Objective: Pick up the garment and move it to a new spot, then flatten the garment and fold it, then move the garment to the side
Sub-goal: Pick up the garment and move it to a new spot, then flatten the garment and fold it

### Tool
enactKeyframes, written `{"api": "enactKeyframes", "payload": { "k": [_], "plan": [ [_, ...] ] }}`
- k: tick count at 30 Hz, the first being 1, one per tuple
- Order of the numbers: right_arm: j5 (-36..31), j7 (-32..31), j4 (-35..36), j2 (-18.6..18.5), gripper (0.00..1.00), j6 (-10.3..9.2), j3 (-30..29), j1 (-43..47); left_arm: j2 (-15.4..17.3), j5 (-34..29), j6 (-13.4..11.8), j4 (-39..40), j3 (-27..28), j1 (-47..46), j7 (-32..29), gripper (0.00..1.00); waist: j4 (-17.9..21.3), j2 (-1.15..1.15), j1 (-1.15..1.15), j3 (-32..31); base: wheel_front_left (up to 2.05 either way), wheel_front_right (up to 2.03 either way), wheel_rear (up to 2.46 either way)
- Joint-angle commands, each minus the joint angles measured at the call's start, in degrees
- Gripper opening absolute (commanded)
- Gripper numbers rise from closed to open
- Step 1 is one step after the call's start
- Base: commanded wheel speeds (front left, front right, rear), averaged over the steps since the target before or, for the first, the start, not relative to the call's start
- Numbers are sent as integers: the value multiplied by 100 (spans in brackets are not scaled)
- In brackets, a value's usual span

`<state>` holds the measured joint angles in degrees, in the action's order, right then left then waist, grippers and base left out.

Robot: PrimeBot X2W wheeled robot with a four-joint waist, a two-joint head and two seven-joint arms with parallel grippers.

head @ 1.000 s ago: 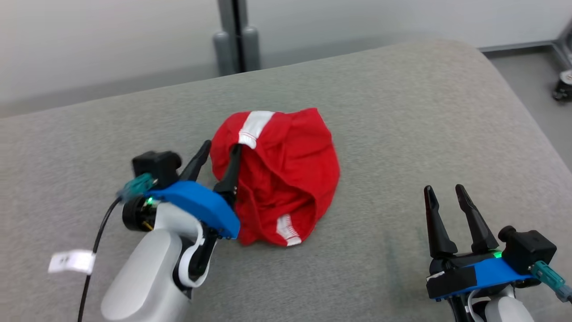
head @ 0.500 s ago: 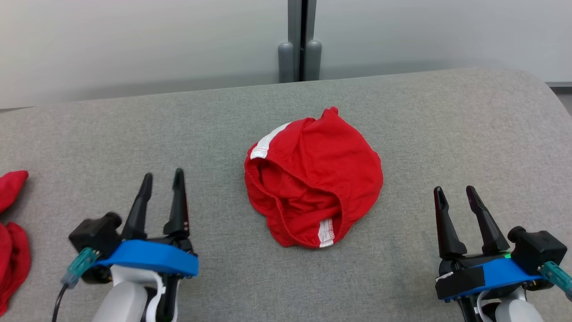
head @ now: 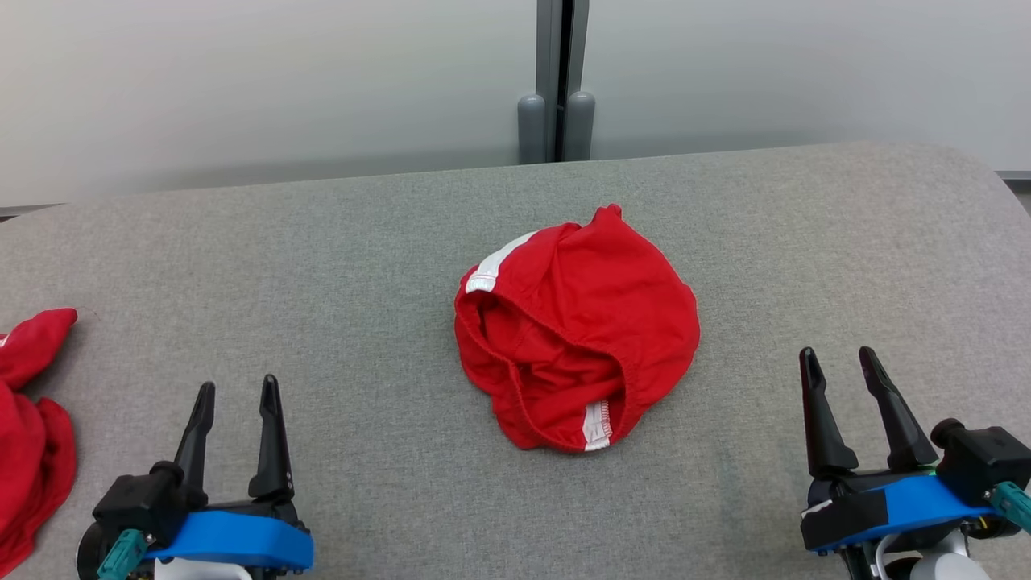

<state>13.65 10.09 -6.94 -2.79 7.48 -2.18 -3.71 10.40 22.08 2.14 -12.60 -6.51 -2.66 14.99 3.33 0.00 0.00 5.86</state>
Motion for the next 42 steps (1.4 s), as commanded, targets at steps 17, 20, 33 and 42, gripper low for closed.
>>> {"api": "enactKeyframes", "payload": {
  "k": [17,20,33,42],
  "plan": [
    [6,-118,39,-18,100,3,-27,121,-263,-481,325,-283,326,53,28,100,-73,0,0,-69,0,0,0],
    [0,-133,10,-18,100,3,-16,128,-293,-504,348,-298,361,45,28,100,-73,0,0,-78,0,0,0],
    [36,-113,-34,-19,100,3,23,92,-357,-657,401,-291,382,-54,28,100,-4,0,0,-6,0,0,0],
    [84,-98,-63,-19,100,3,226,-79,-411,-543,479,-448,-43,-587,-316,100,349,0,0,111,0,0,0]
  ]
}}
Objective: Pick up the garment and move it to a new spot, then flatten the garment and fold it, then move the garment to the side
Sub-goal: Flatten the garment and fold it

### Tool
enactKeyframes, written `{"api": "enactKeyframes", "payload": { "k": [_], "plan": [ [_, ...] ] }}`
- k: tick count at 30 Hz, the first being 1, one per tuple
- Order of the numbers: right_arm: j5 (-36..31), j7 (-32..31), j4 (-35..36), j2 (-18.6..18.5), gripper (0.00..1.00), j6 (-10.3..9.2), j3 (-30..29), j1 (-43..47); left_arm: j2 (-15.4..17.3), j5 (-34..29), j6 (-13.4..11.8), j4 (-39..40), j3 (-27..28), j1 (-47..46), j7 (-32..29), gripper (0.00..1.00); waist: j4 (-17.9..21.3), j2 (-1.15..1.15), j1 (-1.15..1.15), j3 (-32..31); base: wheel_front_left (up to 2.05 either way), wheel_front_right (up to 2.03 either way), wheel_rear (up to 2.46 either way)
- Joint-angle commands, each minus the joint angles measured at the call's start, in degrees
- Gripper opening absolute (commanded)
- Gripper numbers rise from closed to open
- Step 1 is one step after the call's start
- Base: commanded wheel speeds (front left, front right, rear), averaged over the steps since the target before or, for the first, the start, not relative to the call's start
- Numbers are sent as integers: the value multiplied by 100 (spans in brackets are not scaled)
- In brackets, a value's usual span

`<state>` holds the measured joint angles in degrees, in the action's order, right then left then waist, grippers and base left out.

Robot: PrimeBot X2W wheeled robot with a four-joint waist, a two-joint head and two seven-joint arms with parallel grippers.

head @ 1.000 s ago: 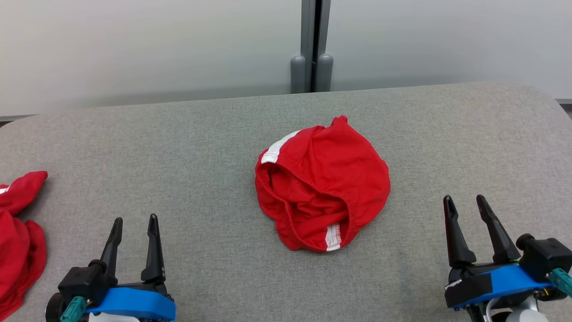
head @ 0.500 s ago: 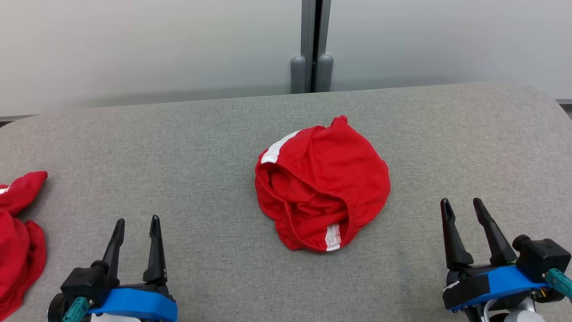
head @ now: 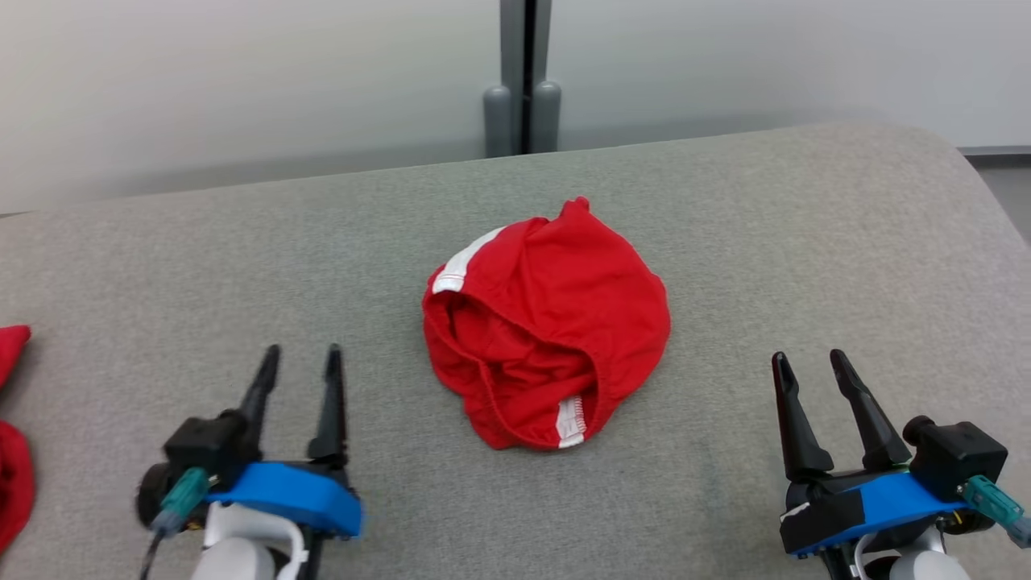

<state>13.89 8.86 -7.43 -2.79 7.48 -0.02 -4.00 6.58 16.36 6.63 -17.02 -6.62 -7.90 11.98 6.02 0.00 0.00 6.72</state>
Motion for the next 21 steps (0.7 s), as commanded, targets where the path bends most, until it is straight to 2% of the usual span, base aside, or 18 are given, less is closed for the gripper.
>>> {"api": "enactKeyframes", "payload": {
  "k": [1,8,13,14,18,21],
  "plan": [
    [60,37,-29,-19,100,3,25,-59,-58,72,47,-15,-151,-109,-137,100,132,0,0,32,0,0,0],
    [176,128,-167,-19,100,3,161,-103,-220,265,69,-64,-1003,-141,-894,100,478,0,0,61,0,0,0],
    [234,184,-237,-19,100,3,225,-127,-304,308,-203,-227,-1341,-62,-1300,100,616,0,0,102,0,0,0],
    [252,195,-254,-19,100,3,247,-147,-326,323,-343,-298,-1402,-101,-1363,100,655,0,0,126,0,0,0],
    [272,236,-275,-19,100,3,271,-164,-346,275,-647,-549,-1452,-290,-1452,100,717,0,0,189,0,0,0],
    [285,258,-294,-19,100,3,283,-202,-347,249,-736,-857,-1508,-521,-1592,100,754,0,0,232,0,0,0]
  ]
}}
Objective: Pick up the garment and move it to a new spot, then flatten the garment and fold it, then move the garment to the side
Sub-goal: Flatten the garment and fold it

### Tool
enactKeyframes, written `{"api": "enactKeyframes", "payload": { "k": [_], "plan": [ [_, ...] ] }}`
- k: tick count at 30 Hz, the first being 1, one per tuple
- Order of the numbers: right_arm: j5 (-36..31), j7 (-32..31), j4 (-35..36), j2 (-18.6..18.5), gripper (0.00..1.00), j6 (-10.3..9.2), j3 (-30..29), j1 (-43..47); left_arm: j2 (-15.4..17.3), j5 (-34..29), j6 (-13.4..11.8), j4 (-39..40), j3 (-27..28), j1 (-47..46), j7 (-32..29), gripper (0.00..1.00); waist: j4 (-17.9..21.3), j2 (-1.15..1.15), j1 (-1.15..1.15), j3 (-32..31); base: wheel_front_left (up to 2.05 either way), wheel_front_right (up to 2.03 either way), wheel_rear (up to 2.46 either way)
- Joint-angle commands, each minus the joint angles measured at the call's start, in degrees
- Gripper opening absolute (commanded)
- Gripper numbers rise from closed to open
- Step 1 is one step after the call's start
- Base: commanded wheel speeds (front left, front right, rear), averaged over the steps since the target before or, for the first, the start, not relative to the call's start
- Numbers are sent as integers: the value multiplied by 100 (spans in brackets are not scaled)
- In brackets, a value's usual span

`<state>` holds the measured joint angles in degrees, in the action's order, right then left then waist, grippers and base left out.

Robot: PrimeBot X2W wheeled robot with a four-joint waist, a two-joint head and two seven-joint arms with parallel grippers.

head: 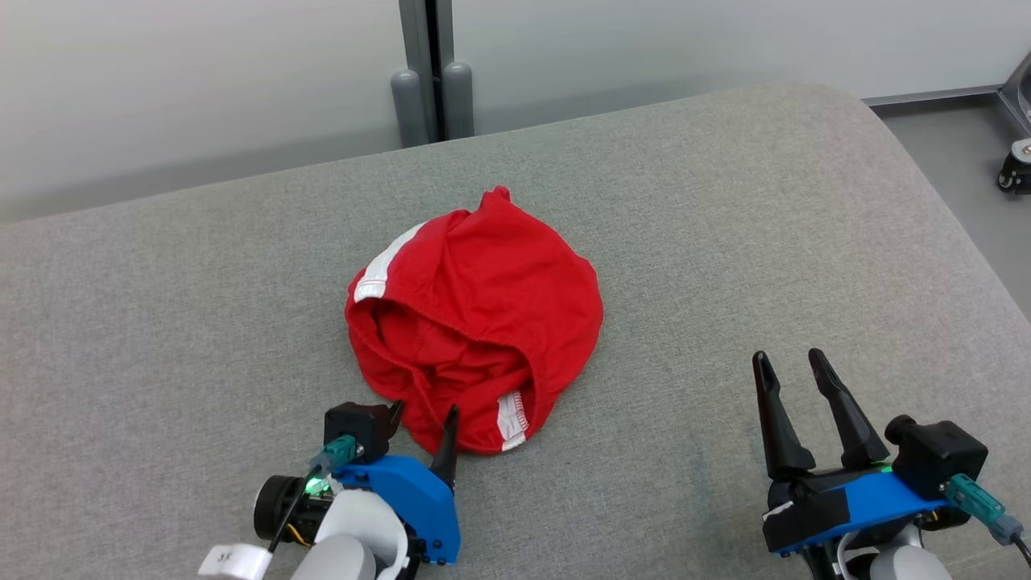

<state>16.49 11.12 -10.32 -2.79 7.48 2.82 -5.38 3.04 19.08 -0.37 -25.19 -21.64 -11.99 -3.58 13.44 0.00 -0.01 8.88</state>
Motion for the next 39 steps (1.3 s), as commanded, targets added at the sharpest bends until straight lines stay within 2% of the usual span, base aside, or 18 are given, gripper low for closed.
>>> {"api": "enactKeyframes", "payload": {
  "k": [1,4,5,9,13,17,21,26,30,33,37,39],
  "plan": [
    [30,38,-14,-19,100,3,6,-67,8,5,-88,-174,5,-177,-116,100,23,0,1,26,0,0,0],
    [54,61,-37,-19,100,3,30,-87,4,101,-276,-535,74,-404,-394,99,58,0,1,64,0,0,0],
    [71,71,-42,-19,100,3,34,-103,1,166,-306,-630,99,-477,-491,0,66,0,1,81,0,0,0],
    [103,100,-62,-19,100,3,34,-126,-4,376,-232,-771,160,-729,-564,0,77,0,1,128,0,0,0],
    [131,145,-94,-19,100,3,-30,-116,-7,407,-158,-586,159,-1079,-210,0,33,0,1,146,0,0,0],
    [125,149,-114,-19,100,3,-94,-116,-11,362,36,-275,-43,-1638,60,0,-50,0,1,129,0,0,0],
    [117,138,-127,-19,100,3,-100,-154,-14,656,237,215,-532,-2360,183,0,-87,0,1,84,0,0,0],
    [121,122,-137,-18,100,3,-48,-208,-9,1018,372,757,-1467,-3333,260,0,-59,0,1,57,0,0,0],
    [155,138,-147,-19,100,3,2,-192,-8,1395,280,998,-2033,-4010,408,0,8,0,1,71,0,0,0],
    [158,157,-167,-19,100,3,30,-188,-7,1966,176,1189,-2289,-4391,668,0,43,0,1,97,0,0,0],
    [182,176,-185,-19,100,3,27,-211,-3,2783,-18,1241,-2448,-4703,1099,0,42,0,1,140,0,0,0],
    [185,185,-188,-19,100,3,20,-216,-1,2956,-89,1164,-2443,-4726,1190,0,31,0,1,150,0,0,0]
  ]
}}
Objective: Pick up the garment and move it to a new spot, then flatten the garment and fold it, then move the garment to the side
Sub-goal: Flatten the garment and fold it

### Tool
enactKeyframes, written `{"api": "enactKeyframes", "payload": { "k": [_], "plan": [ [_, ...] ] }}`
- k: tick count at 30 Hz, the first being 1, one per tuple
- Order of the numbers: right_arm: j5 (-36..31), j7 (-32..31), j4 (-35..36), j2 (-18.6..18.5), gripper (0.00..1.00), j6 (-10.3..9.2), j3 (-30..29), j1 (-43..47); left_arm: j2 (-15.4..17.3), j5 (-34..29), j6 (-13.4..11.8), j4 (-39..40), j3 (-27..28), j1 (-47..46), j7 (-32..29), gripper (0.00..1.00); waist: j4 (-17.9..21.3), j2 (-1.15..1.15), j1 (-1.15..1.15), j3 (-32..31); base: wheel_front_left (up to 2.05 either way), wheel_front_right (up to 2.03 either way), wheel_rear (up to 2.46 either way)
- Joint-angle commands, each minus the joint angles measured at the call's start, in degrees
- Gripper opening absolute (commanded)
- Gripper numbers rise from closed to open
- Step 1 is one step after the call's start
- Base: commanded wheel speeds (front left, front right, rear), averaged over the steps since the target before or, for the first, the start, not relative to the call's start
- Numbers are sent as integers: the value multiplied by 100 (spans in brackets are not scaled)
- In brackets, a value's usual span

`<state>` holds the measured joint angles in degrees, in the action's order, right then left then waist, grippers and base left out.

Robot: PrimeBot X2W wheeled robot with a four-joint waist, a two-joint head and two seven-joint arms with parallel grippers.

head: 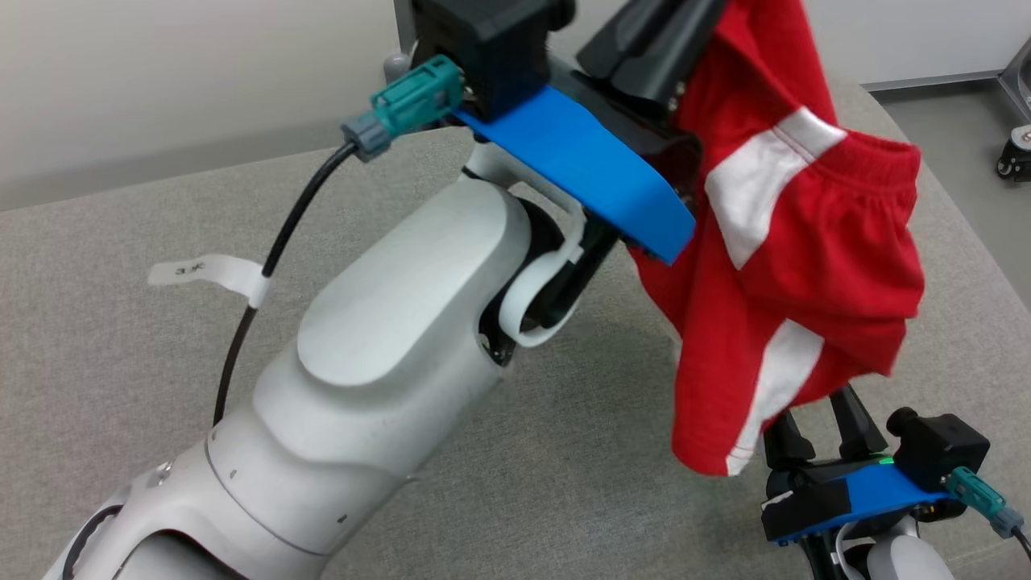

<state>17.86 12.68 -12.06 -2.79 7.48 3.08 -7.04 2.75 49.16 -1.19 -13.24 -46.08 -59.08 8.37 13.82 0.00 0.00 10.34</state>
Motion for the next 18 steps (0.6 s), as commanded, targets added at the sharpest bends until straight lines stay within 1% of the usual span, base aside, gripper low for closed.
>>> {"api": "enactKeyframes", "payload": {
  "k": [1,4,8,10,13,18],
  "plan": [
    [49,38,-17,-19,100,3,-15,-57,28,62,-92,-164,6,-5,56,0,-22,0,0,15,0,0,0],
    [46,62,-10,-16,100,3,-40,-66,73,253,-341,-826,100,329,137,0,-112,0,0,37,0,0,0],
    [-24,18,-8,-18,100,3,-57,-44,344,505,-590,-1810,330,986,250,0,-280,0,0,23,0,0,0],
    [-50,12,14,-19,100,3,-81,-33,425,670,-620,-2199,419,1403,288,0,-373,0,0,8,0,0,0],
    [-105,-29,48,-18,100,3,-91,-16,602,898,-640,-2582,623,1980,408,0,-526,0,0,-21,0,0,0],
    [-163,-96,125,-18,100,3,-118,48,721,1287,-584,-2721,1105,2952,618,0,-825,0,0,-78,0,0,0]
  ]
}}
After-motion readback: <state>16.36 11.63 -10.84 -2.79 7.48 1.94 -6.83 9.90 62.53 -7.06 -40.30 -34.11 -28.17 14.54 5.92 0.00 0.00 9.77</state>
